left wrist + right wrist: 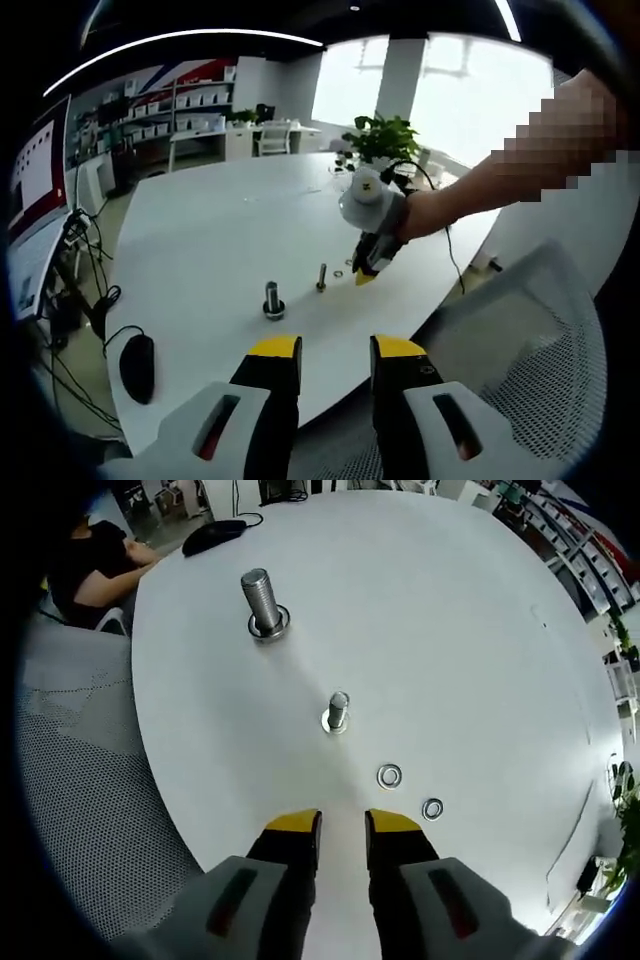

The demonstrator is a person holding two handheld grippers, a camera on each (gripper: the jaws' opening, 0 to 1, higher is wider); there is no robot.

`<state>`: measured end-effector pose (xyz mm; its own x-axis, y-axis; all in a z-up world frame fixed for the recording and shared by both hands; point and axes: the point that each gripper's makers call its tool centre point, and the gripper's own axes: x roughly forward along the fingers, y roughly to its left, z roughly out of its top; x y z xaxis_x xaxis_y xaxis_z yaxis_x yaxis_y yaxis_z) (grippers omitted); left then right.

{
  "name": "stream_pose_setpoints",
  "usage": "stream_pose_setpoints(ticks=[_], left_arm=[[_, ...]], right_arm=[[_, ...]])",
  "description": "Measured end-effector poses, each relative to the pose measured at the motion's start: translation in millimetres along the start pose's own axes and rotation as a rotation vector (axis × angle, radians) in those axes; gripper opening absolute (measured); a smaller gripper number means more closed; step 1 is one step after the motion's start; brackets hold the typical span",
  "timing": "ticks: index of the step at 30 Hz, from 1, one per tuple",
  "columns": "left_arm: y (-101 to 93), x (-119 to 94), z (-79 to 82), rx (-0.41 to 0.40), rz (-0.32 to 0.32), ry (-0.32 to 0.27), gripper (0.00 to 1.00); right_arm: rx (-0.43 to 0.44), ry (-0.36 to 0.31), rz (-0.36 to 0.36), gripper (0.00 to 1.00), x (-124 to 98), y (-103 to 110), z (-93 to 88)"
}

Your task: Place the washer onto the threaded stud by aligning its center hole with the stud, sliding it down to the base, and recovering from edge contact or off-axis alignment until the washer reaches the visible bottom stop.

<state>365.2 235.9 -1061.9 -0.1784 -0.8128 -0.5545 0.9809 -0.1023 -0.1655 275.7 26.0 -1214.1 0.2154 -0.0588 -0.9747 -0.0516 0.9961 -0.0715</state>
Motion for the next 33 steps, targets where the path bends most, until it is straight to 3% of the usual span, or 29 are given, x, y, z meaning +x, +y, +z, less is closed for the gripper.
stream_pose_setpoints(ticks=[11, 13, 22, 25, 33], left_arm=[[9.1, 3, -11.0, 0.000, 0.039, 0.032, 0.25], [8.9, 2, -11.0, 0.008, 0.047, 0.036, 0.25], [20.3, 3, -19.8, 0.011, 0.097, 0.085, 0.26], [21.2, 3, -19.7, 0.009, 0.102, 0.083, 0.26], [21.1, 6, -23.0, 0.015, 0.125, 0.110, 0.25]], right_arm=[[0.036, -0.049, 0.011, 0.21, -3, -12, -15.3], [0.060, -0.079, 0.023, 0.21, 0, -22, -10.9], [0.074, -0.176, 0.059, 0.21, -7, -19, 7.7], [0.064, -0.185, 0.063, 0.20, 1, -28, 12.0], [0.050, -0.180, 0.091, 0.20, 17, -25, 11.5]])
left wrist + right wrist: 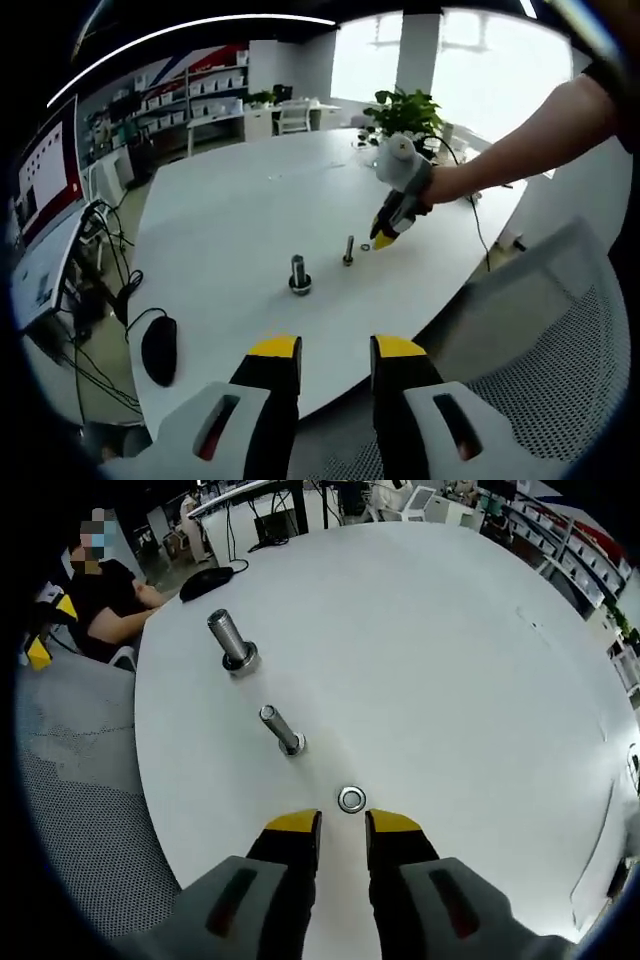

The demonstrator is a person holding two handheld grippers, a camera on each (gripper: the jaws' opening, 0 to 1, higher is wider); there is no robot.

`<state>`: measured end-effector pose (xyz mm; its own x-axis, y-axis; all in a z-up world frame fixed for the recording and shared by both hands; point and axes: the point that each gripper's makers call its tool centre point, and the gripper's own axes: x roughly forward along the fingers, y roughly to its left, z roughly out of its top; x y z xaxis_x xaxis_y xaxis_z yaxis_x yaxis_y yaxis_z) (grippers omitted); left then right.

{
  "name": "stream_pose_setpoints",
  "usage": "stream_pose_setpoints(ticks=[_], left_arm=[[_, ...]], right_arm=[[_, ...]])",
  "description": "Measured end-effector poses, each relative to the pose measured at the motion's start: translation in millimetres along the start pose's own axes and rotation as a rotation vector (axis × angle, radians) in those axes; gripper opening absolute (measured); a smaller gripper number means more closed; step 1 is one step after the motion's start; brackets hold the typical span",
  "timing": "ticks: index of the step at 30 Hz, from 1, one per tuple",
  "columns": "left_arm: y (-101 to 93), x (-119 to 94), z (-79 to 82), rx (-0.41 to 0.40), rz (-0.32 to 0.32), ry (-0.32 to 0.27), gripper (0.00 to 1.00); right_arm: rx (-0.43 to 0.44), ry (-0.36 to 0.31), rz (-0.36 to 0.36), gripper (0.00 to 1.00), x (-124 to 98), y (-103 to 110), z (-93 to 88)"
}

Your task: Place the washer onto the threaded stud by aligning its center hole with the stud, sliding it down to the base, and recovering from edge contact or off-axis alignment until the washer reaches the visible bottom stop.

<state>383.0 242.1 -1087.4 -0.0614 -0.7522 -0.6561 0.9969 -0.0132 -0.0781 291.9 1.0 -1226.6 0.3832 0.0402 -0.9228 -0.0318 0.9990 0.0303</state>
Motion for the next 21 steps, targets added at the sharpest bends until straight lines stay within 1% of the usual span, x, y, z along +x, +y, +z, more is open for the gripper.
stream_pose_setpoints(ticks=[2, 4, 6, 8, 12, 15, 16, 17, 18, 19, 21], left_arm=[[3.3, 1, -2.8, -0.009, 0.006, 0.004, 0.25], [7.0, 1, -4.6, -0.014, 0.019, 0.008, 0.25], [2.7, 1, -1.5, -0.013, 0.017, 0.009, 0.25], [2.6, 1, -3.5, -0.006, 0.020, 0.020, 0.25], [3.1, 0, -3.1, -0.016, 0.020, 0.014, 0.25], [9.0, 0, -5.8, -0.035, 0.030, 0.015, 0.25], [9.2, 0, -6.0, -0.036, 0.031, 0.016, 0.25], [7.6, 0, -5.2, -0.035, 0.031, 0.021, 0.25], [6.3, 1, -5.3, -0.029, 0.028, 0.024, 0.25], [5.7, 1, -6.8, -0.018, 0.025, 0.028, 0.24], [3.9, 1, -6.1, -0.008, 0.019, 0.031, 0.24]], right_arm=[[0.000, -0.003, 0.002, 0.20, -5, 0, 0.8], [-0.003, 0.004, 0.006, 0.20, 0, -6, -0.4], [-0.007, 0.011, 0.010, 0.20, 0, -5, -1.5], [-0.019, 0.005, 0.011, 0.20, 5, -9, -0.8], [-0.029, 0.007, 0.014, 0.20, 7, -8, -2.1], [-0.045, 0.001, 0.014, 0.19, 8, -8, 1.6], [-0.054, 0.006, 0.012, 0.19, 7, -7, 0.9], [-0.107, 0.019, -0.002, 0.19, 8, -8, 1.0], [-0.135, 0.022, -0.009, 0.18, 8, -9, 1.0], [-0.149, 0.022, -0.006, 0.18, 10, -8, 3.0], [-0.137, 0.022, -0.005, 0.18, 11, -10, 3.6]])
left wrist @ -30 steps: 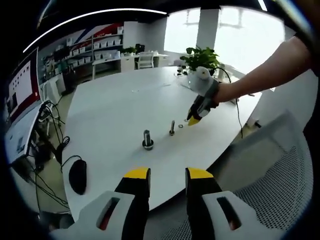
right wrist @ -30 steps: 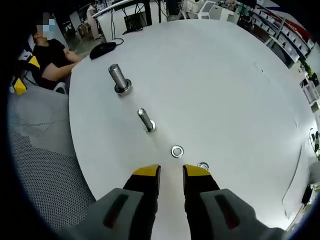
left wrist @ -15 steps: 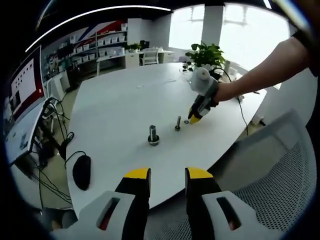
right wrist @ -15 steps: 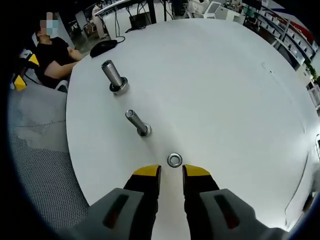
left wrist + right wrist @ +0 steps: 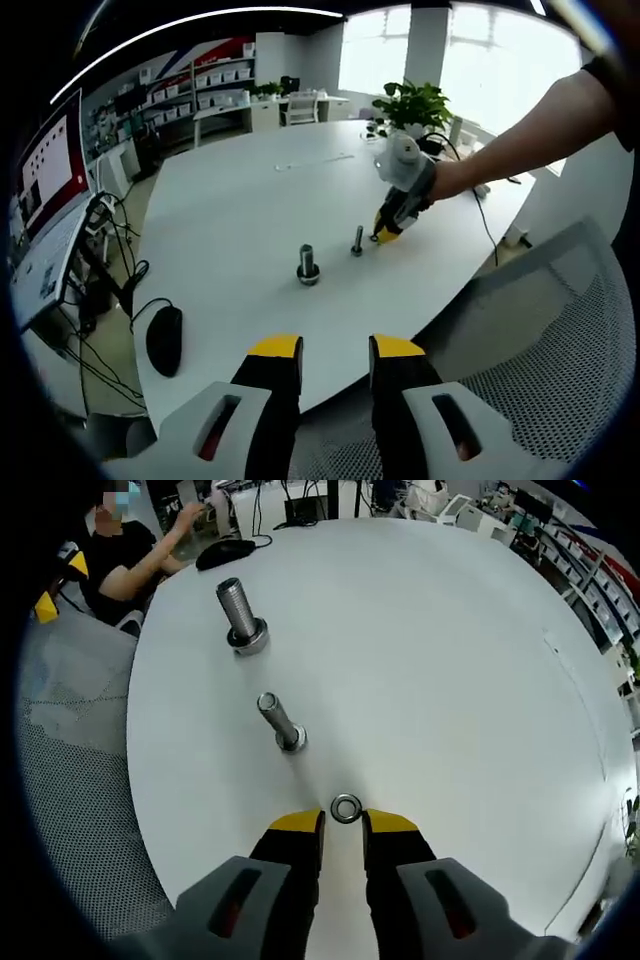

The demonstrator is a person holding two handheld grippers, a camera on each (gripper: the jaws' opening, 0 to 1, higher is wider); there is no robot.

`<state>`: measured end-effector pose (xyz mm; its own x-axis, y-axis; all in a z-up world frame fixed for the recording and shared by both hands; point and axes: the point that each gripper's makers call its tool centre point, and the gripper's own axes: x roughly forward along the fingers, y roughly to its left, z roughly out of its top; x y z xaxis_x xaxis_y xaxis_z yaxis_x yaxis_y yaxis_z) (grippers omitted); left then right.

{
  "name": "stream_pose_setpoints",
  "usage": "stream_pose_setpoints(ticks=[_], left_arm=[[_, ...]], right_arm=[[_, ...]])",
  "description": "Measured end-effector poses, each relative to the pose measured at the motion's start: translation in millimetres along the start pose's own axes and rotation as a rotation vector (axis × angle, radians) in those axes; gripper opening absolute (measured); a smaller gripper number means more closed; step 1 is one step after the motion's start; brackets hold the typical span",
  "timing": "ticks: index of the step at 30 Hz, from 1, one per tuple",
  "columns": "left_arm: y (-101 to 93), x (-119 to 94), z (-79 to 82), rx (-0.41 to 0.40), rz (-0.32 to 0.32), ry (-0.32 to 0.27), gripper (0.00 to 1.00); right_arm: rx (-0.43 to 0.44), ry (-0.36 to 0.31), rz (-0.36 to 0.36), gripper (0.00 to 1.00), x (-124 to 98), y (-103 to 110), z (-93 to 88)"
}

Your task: Place the washer onto the threaded stud by aligning its center hole with the stud, sliding it down to the base, and recovering from edge contact or off-axis alignment until the washer reaches the visible bottom stop.

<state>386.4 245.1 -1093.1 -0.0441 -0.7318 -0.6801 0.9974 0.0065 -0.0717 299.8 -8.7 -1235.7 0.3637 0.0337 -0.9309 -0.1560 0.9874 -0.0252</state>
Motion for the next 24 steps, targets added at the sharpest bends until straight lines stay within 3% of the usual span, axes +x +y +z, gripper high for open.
stream_pose_setpoints(ticks=[6, 17, 22, 24], left_arm=[[3.9, 0.5, -2.2, -0.003, 0.000, -0.003, 0.24], [0.3, -0.8, 3.7, 0.002, -0.004, -0.022, 0.24], [2.9, -0.7, 4.0, -0.004, -0.001, -0.033, 0.24], [1.6, -1.7, 5.1, -0.003, 0.000, -0.031, 0.25]], right_arm=[[0.000, 0.018, 0.005, 0.18, -0.6, 2.2, -0.5], [-0.071, 0.172, 0.024, 0.13, 4.8, -3.7, 0.0], [-0.069, 0.147, 0.050, 0.13, 6.9, -6.7, 0.8], [-0.004, 0.105, 0.087, 0.14, 7.3, -4.1, 2.4]])
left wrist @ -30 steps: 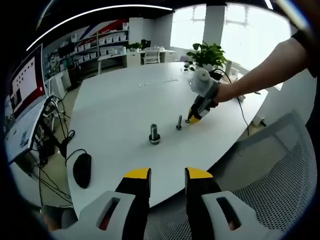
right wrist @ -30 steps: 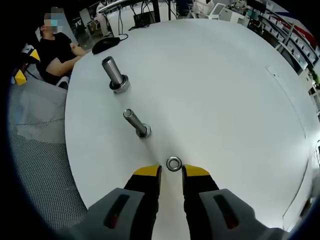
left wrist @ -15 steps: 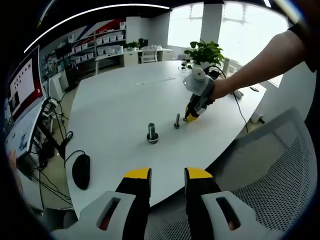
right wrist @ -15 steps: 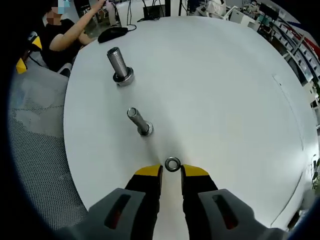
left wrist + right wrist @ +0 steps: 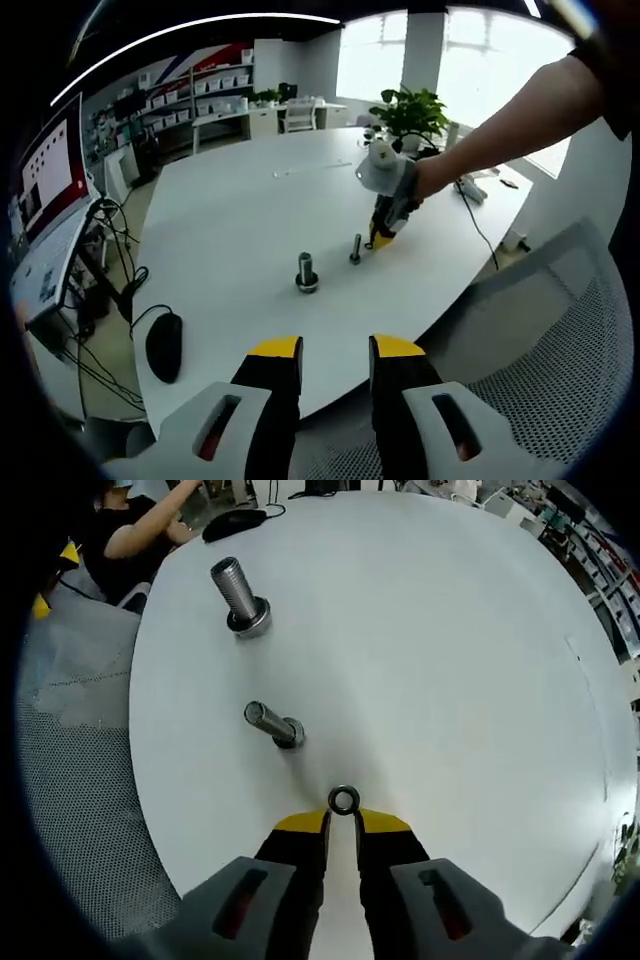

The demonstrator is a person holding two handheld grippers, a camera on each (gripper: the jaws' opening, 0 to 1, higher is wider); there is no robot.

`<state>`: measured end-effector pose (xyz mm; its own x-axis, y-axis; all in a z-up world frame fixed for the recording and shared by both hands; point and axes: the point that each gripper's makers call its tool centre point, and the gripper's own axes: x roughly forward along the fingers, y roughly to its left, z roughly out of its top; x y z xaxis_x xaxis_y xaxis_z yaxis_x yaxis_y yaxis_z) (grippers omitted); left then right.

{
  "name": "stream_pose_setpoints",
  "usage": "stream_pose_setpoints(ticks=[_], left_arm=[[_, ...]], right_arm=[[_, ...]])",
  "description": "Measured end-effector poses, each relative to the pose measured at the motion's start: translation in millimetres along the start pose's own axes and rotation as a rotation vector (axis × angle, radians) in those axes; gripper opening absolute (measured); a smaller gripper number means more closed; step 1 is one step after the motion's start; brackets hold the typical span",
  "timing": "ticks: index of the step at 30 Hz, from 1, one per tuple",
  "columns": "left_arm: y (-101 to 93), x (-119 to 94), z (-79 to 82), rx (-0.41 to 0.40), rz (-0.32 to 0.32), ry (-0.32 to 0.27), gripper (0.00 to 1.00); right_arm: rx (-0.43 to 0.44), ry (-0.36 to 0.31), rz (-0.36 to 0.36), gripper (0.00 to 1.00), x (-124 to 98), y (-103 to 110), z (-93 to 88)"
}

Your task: Place the washer onto the threaded stud by aligning its center hole with the stud, sliding it down to the base, and recovering from edge contact or off-axis alignment until the washer reaches the visible bottom stop.

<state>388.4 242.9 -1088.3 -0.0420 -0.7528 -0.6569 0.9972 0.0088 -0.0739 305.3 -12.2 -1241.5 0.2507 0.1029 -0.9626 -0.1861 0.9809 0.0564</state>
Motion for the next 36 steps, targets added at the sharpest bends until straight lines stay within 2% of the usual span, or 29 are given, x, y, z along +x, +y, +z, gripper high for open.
stream_pose_setpoints(ticks=[1, 5, 8, 11, 14, 17, 19, 22, 24, 29, 36], left_arm=[[-0.3, 0, 0.3, 0.002, 0.000, 0.000, 0.25], [0.8, 0, 1.2, -0.003, 0.004, -0.006, 0.25], [-1.4, -1, 2.8, -0.001, 0.007, -0.005, 0.25], [3.2, 1, -0.1, -0.002, 0.009, -0.008, 0.25], [0.7, -1, 2.9, -0.005, 0.010, -0.012, 0.25], [0.9, 0, 1.6, -0.002, 0.010, -0.008, 0.25], [0.9, 0, 1.8, 0.001, 0.010, -0.008, 0.25], [0.7, -1, 2.0, -0.001, 0.010, -0.008, 0.25], [0.8, 0, 1.8, -0.001, 0.010, -0.009, 0.25], [-0.8, 0, 2.5, 0.000, 0.007, -0.004, 0.24], [1.9, 1, 0.8, -0.001, 0.010, -0.003, 0.24]], right_arm=[[0.025, -0.013, 0.014, 0.15, -3, 6, -2.9], [0.051, -0.032, 0.036, 0.17, 0, 3, -3.4], [-0.030, -0.020, 0.013, 0.17, -1, 9, -2.7], [-0.112, 0.003, -0.018, 0.17, 0, 2, -1.8], [-0.092, 0.012, -0.012, 0.19, -1, 14, -1.1], [-0.101, 0.032, -0.021, 0.19, 0, 11, -2.4], [-0.154, 0.039, -0.045, 0.20, -1, 7, -0.6], [-0.116, 0.027, -0.058, 0.25, 1, -2, 5.9], [-0.095, 0.030, -0.040, 0.25, 2, -3, 5.5], [-0.148, 0.084, -0.032, 0.24, 1, 5, 3.3], [-0.191, 0.106, -0.031, 0.20, 1, 4, 5.8]])
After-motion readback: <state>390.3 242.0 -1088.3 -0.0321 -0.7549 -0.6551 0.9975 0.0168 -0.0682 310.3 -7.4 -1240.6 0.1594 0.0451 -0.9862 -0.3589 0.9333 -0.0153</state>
